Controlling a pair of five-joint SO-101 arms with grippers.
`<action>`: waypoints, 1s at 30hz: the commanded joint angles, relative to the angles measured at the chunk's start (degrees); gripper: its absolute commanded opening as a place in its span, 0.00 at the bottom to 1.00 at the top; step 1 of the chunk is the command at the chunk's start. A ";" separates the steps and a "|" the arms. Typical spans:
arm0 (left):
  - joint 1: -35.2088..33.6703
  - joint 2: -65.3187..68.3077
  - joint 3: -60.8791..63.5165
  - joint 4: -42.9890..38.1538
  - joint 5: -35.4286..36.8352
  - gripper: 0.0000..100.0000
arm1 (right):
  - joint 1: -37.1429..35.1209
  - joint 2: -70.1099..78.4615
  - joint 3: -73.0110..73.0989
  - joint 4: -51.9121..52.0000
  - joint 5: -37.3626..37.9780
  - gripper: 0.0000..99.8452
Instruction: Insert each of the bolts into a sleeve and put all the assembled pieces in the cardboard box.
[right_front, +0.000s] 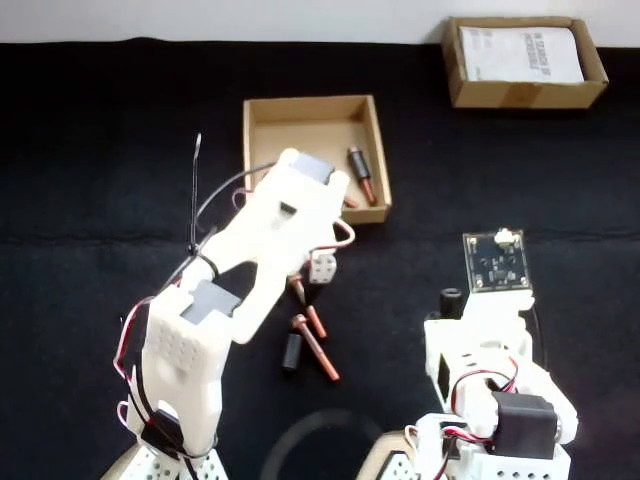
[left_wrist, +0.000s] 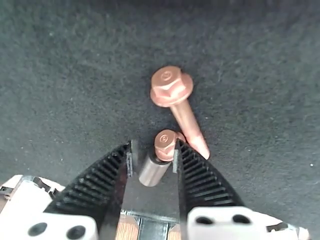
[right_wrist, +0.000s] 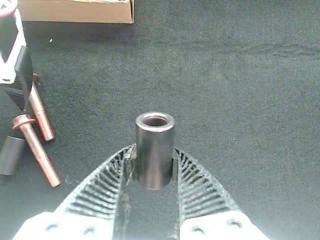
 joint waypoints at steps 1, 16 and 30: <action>0.57 -3.47 0.04 -1.85 0.26 0.13 | 0.40 -0.22 -0.31 -0.48 0.62 0.01; -0.48 -1.71 -0.40 -7.47 0.26 0.13 | 0.31 -0.22 -0.40 -0.40 0.62 0.01; -1.71 5.41 -0.66 -8.18 0.09 0.07 | 0.40 -0.22 -0.48 0.57 1.85 0.01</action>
